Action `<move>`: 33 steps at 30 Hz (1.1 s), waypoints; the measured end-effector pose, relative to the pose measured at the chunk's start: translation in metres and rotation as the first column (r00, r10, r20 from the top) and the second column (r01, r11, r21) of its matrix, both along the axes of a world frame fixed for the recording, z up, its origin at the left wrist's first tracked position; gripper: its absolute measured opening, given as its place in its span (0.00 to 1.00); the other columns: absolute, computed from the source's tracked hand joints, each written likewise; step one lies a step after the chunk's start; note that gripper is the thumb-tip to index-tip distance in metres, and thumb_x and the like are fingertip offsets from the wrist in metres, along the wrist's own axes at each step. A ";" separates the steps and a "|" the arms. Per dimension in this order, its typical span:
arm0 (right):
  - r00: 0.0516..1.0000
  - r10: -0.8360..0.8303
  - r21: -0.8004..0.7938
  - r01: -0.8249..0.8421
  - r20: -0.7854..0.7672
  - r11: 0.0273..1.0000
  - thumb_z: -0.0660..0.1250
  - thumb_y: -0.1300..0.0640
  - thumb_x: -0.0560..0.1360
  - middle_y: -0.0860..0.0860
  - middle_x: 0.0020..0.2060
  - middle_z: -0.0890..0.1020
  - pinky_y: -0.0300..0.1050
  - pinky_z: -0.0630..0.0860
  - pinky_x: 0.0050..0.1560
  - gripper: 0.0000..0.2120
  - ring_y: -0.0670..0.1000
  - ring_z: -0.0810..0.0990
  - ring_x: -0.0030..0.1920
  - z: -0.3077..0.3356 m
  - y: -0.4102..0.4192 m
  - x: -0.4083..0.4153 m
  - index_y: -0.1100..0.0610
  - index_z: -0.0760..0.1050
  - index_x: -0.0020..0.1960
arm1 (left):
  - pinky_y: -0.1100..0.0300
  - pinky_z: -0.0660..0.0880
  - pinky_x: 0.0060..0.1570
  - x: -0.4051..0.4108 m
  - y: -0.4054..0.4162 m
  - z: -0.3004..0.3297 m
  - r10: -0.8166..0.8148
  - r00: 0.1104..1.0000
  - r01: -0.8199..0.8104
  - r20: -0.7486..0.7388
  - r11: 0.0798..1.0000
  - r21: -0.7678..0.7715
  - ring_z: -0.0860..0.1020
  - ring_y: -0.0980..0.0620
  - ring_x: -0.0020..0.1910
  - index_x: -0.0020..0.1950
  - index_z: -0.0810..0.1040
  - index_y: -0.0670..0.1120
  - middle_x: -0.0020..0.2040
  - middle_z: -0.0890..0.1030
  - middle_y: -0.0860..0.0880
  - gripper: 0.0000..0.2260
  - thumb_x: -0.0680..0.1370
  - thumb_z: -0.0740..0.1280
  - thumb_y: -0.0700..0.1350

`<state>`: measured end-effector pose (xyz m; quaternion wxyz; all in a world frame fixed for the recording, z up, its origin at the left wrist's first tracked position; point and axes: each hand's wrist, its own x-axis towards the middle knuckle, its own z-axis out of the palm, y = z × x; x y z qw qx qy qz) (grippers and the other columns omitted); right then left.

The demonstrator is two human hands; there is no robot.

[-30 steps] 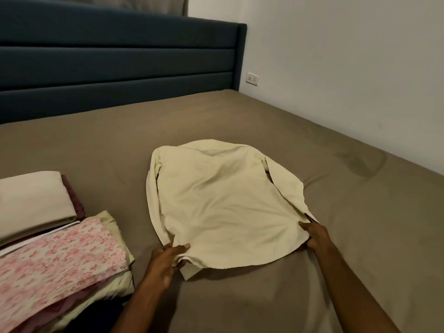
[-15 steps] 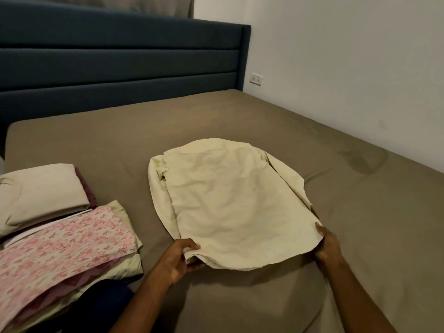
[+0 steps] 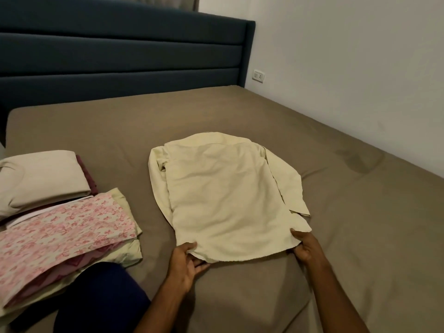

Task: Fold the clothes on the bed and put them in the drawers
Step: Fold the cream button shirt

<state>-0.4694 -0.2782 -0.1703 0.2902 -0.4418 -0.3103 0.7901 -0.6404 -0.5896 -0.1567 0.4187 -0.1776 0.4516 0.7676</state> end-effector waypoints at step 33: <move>0.744 -0.254 0.782 -0.614 0.619 0.109 0.65 0.39 0.76 0.54 0.60 0.78 0.57 0.78 0.59 0.25 0.57 0.75 0.61 -0.018 -0.150 -0.117 0.56 0.77 0.64 | 0.56 0.68 0.44 -0.058 -0.011 0.026 -0.532 0.642 -0.271 -0.553 0.517 -0.812 0.80 0.40 0.51 0.57 0.73 0.39 0.53 0.80 0.43 0.07 0.80 0.64 0.39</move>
